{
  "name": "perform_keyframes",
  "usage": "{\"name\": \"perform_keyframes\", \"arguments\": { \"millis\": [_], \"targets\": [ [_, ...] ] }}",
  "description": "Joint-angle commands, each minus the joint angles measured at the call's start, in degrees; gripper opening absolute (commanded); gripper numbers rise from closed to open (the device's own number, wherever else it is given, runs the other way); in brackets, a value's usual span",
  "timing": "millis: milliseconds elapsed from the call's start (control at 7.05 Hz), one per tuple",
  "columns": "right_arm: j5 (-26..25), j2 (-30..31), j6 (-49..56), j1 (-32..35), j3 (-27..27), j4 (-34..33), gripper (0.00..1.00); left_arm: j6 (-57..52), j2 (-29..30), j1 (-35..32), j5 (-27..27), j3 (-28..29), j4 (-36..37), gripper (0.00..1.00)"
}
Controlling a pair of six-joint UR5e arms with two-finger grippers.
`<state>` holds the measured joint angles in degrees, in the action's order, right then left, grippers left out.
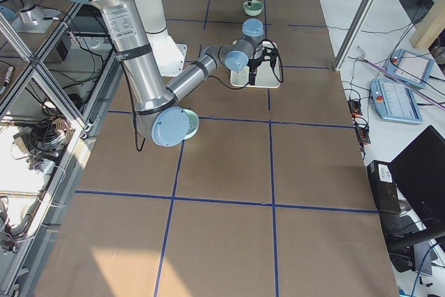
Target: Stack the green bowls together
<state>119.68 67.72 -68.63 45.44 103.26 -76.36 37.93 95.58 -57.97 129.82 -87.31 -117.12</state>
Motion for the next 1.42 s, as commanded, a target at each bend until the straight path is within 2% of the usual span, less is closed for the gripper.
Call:
{"name": "perform_keyframes", "arguments": {
  "millis": [0, 142, 284, 425, 567, 709, 851, 993, 1134, 1276],
  "targets": [
    [-0.06, 0.04, -0.10, 0.00, 0.18, 0.07, 1.00, 0.21, 0.40, 0.14, 0.17, 0.56, 0.23, 0.00],
    [-0.06, 0.04, -0.10, 0.09, 0.27, 0.07, 1.00, 1.00, 0.40, 0.14, 0.78, 0.39, 0.23, 0.00],
    [0.20, 0.30, -0.10, 0.09, 0.71, 0.07, 1.00, 6.23, 1.96, 0.14, 0.88, -1.27, 0.23, 0.00],
    [0.81, 1.00, 0.16, 0.78, 2.02, 0.07, 1.00, 10.80, 4.50, 0.31, 1.05, -7.55, 3.36, 0.00],
    [1.08, 2.14, 0.25, 1.66, 2.81, 0.07, 1.00, 15.63, 12.71, 0.49, 3.14, -9.52, 12.70, 0.00],
    [1.17, 3.37, 0.25, 2.45, 3.17, 0.16, 1.00, 22.99, 22.10, 3.97, 3.42, -9.54, 17.93, 0.00],
    [1.17, 3.99, 0.86, 2.98, 3.08, 0.16, 1.00, 32.72, 27.33, 10.79, 2.73, -8.59, 17.02, 0.00],
    [1.26, 5.91, 5.04, 4.21, 3.08, 0.07, 1.00, 37.87, 32.16, 15.21, 0.37, -6.66, 16.84, 0.00],
    [0.91, 6.80, 7.52, 4.48, 2.73, 0.07, 1.00, 41.31, 34.74, 17.69, -2.35, -5.08, 16.75, 0.00],
    [0.91, 6.90, 7.63, 4.39, 2.73, 0.07, 1.00, 42.30, 35.98, 18.76, -2.55, -3.24, 16.75, 0.00]
  ]
}}
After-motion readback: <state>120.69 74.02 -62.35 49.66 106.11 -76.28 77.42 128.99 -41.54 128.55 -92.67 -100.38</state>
